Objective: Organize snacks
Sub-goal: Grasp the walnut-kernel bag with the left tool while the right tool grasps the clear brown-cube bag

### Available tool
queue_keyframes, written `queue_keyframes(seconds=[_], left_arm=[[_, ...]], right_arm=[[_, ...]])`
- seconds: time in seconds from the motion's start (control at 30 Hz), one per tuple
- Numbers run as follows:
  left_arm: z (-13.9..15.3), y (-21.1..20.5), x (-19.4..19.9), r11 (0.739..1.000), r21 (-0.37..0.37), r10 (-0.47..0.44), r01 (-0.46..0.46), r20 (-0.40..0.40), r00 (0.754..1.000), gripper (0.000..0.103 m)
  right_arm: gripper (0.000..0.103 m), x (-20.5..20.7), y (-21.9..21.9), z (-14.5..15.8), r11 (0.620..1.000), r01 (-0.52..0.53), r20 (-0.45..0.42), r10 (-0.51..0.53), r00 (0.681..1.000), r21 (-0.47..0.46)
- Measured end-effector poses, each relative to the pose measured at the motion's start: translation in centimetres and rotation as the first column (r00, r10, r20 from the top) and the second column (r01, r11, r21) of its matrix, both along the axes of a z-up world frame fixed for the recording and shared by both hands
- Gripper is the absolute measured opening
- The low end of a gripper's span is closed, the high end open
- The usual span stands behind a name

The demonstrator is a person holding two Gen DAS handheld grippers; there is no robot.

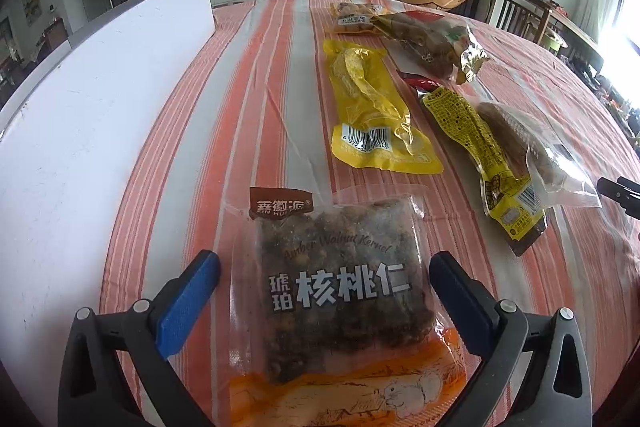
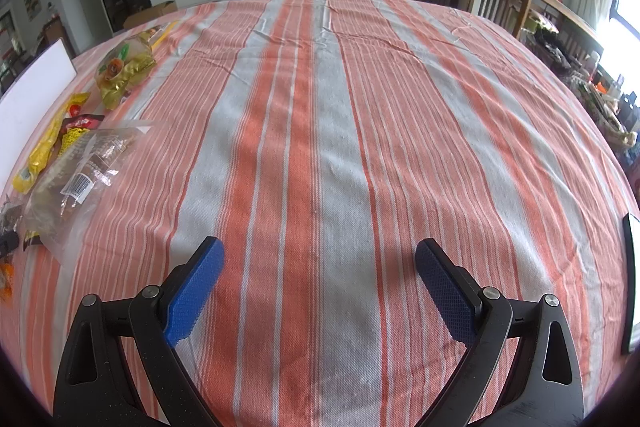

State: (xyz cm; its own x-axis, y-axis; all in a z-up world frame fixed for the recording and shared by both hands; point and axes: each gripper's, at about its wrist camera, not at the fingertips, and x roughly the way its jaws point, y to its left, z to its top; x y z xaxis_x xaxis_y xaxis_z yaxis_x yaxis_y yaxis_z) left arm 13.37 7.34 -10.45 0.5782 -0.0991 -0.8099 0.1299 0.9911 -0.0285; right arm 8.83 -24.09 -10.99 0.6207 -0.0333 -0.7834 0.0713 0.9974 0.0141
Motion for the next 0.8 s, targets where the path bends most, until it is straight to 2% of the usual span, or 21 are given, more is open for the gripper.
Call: queue_keyframes(seconds=[0.8], left_arm=[[-0.01,-0.28,-0.82,1.0,0.018,0.011,-0.011,0.008,1.0,0.103]], right_arm=[[0.098,-0.05,-0.03,0.02,1.0,0.0,0.001,0.0,1.0,0.001]])
